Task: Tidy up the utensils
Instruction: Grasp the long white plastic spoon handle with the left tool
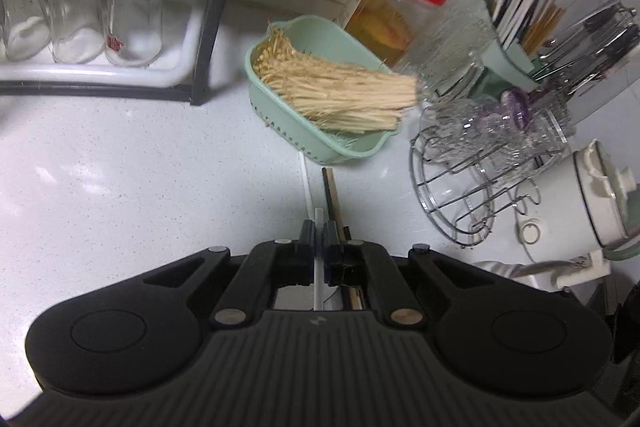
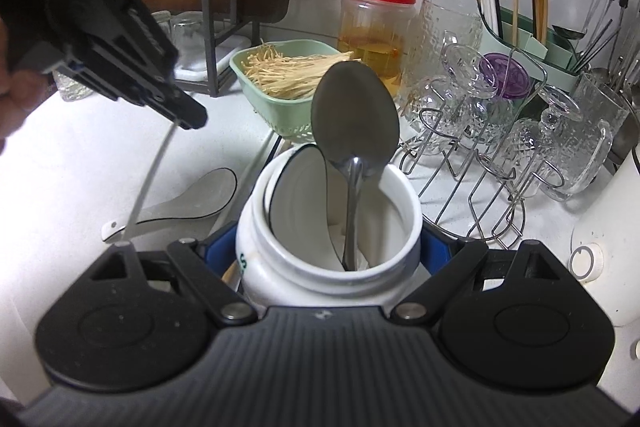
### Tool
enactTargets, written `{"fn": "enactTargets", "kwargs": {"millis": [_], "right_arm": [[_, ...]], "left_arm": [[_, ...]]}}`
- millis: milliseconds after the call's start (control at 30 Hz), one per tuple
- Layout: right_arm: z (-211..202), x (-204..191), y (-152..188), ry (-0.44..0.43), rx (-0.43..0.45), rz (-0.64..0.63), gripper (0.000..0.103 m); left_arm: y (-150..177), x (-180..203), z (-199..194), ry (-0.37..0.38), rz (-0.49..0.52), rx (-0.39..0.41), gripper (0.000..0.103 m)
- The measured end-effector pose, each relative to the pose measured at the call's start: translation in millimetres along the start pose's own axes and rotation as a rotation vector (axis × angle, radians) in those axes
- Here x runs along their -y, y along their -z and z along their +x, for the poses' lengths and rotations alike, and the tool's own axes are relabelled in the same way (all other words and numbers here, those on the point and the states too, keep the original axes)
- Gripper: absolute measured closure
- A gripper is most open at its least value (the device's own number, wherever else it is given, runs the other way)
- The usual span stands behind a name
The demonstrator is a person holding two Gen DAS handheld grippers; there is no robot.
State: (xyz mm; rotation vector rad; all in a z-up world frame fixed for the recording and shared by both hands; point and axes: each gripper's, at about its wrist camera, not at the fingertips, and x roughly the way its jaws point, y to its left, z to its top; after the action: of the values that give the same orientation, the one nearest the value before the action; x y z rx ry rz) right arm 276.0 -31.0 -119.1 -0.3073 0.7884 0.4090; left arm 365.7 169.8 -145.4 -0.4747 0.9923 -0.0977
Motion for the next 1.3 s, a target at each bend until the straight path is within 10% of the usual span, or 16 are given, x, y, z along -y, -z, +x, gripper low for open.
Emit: {"fn": "enactTargets", "kwargs": {"millis": [500, 1300], "right_arm": [[0.8, -16.8, -4.8, 0.092, -0.029, 0.068, 0.011], [1.5, -19.2, -2.0, 0.11, -0.016, 0.081, 0.011]], "left_arm": [[-12.0, 24.5, -96.9, 0.121, 0.144, 0.166, 0.099], [-6.7, 23.7, -87.4, 0.094, 0.157, 0.137, 0.098]]}}
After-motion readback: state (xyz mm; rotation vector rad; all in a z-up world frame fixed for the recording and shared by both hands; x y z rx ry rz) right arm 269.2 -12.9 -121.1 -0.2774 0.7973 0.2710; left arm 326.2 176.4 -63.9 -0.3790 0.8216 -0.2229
